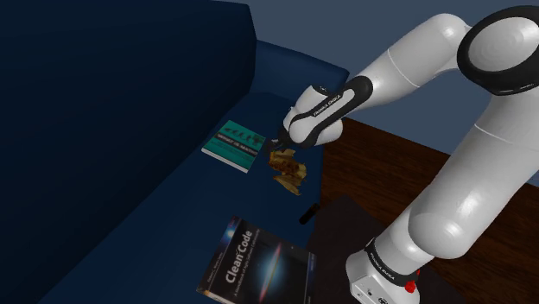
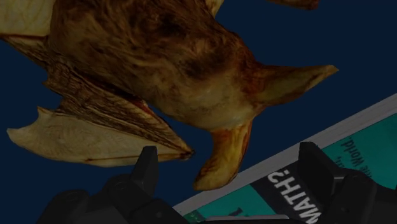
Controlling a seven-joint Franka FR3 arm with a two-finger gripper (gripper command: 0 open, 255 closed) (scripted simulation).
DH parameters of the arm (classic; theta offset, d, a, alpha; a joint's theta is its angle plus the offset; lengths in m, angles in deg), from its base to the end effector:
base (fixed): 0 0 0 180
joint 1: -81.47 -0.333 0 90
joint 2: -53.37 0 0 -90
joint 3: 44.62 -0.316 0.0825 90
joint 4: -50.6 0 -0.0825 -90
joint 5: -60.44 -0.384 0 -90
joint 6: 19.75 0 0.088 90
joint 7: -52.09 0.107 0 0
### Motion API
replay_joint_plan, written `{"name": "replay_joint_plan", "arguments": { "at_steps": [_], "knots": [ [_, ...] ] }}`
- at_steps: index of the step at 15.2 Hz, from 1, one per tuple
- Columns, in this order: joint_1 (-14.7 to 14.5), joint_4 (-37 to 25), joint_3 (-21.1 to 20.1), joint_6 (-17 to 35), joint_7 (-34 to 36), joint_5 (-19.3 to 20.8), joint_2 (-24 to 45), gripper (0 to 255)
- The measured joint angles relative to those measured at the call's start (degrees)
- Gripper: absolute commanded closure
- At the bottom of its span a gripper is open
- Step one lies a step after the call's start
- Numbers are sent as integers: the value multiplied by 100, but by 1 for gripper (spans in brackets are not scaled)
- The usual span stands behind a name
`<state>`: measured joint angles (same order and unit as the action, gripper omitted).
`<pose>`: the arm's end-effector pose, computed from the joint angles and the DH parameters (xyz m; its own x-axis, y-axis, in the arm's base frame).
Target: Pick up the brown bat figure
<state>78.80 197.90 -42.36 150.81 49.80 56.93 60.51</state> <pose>0.4754 -0.0011 0.2471 0.9605 -0.0119 0.2779 -0.0094 -0.9999 -0.0104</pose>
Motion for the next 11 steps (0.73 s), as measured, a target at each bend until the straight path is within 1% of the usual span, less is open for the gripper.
{"name": "replay_joint_plan", "arguments": {
  "at_steps": [1, 2, 11],
  "knots": [
    [-7, 0, -8, 58, 9, -5, 58, 0],
    [12, -3, -20, 100, -27, -33, 102, 255],
    [44, -13, -36, 141, -81, -74, 157, 255]
  ]
}}
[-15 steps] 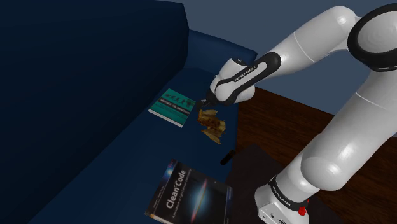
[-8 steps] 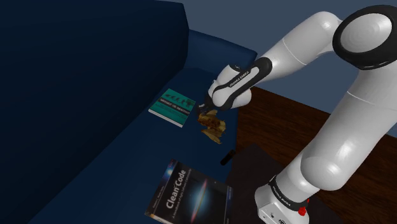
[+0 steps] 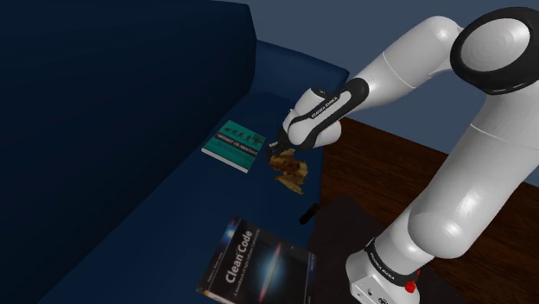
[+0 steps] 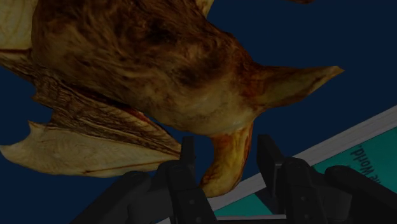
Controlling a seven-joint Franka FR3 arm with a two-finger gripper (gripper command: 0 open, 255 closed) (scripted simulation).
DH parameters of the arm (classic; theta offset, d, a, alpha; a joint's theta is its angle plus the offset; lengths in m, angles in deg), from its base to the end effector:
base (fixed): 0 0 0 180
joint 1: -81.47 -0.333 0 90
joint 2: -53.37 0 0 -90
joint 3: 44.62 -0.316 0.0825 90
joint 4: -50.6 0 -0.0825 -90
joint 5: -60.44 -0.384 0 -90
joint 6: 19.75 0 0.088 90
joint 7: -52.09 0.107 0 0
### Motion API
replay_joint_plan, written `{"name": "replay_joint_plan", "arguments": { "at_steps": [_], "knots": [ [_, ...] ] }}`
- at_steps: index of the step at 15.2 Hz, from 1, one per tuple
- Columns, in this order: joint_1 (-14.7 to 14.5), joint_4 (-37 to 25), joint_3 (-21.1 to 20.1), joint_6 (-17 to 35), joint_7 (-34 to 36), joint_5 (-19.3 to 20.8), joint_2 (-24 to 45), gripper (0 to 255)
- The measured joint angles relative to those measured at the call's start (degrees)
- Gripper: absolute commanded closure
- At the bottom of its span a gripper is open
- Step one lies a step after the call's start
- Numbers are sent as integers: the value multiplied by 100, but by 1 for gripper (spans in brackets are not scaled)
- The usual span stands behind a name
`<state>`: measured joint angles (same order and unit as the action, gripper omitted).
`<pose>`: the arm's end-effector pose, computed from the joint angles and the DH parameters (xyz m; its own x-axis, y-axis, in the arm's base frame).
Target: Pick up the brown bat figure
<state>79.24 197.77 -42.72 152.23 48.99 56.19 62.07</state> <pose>0.4757 -0.0029 0.2378 0.9606 -0.0121 0.2778 -0.0096 -0.9999 -0.0103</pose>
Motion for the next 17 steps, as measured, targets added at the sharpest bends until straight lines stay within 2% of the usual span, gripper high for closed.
{"name": "replay_joint_plan", "arguments": {
  "at_steps": [5, 17],
  "knots": [
    [-62, 13, 56, -238, 113, 109, -254, 255],
    [-69, -72, 108, -1235, 288, 339, -1169, 255]
  ]
}}
